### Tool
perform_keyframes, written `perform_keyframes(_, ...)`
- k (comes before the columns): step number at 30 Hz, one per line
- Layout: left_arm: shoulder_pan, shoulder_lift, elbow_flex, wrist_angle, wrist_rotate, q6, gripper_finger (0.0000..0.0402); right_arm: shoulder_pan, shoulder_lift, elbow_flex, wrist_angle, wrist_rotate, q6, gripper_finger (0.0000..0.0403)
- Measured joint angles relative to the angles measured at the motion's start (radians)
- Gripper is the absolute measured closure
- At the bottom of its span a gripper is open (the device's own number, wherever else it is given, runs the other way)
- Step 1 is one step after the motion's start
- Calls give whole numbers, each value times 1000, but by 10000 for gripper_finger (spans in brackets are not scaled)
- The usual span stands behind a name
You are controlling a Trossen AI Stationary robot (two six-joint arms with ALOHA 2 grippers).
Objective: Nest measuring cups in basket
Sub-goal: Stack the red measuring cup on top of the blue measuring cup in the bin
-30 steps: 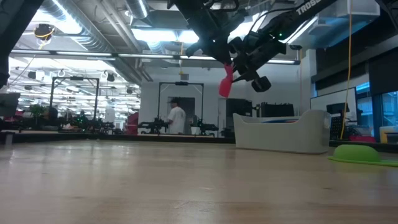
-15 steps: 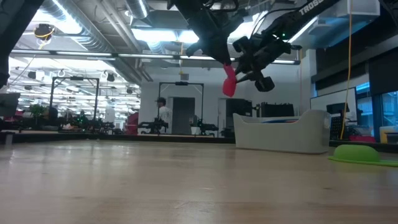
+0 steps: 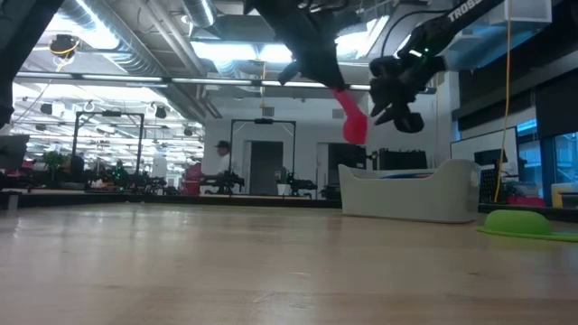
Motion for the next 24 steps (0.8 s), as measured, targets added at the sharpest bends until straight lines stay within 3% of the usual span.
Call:
perform_keyframes(5,8,0,0,8,215,21,399,-18,-30,0,-98,-5,-258,300)
perform_keyframes(16,100,0,0,53,646,24,399,12,-277,-8,-155,-60,-423,300)
perform_keyframes(24,199,0,0,103,852,24,399,69,-616,-275,5,-58,-411,300)
